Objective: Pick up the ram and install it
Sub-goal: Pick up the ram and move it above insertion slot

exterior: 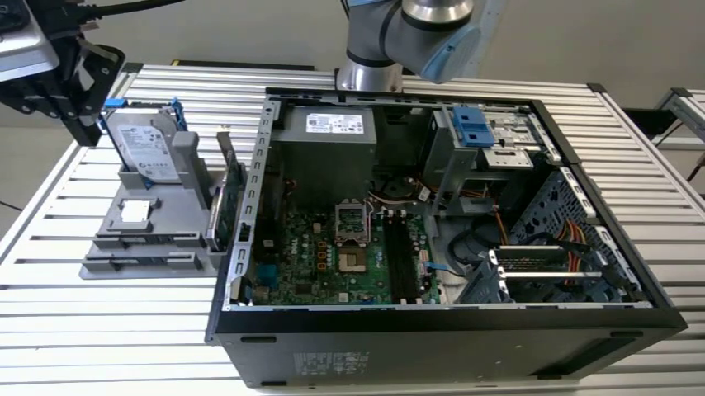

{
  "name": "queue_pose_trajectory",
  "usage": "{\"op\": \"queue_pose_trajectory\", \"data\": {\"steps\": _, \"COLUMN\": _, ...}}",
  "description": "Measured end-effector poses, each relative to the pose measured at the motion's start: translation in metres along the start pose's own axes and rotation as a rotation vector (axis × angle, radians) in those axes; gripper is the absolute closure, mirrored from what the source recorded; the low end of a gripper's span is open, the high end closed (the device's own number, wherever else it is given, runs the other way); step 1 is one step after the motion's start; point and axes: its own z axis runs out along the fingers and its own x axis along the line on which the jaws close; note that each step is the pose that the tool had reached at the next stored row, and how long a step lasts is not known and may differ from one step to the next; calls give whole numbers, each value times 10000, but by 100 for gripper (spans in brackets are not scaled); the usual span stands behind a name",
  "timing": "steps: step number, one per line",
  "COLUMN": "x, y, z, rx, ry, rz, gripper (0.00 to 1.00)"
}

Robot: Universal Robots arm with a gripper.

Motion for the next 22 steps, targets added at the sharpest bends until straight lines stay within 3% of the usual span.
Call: {"op": "queue_pose_trajectory", "data": {"steps": 22, "x": 0, "y": 0, "z": 0, "rx": -32, "ry": 84, "rz": -1715, "gripper": 100}}
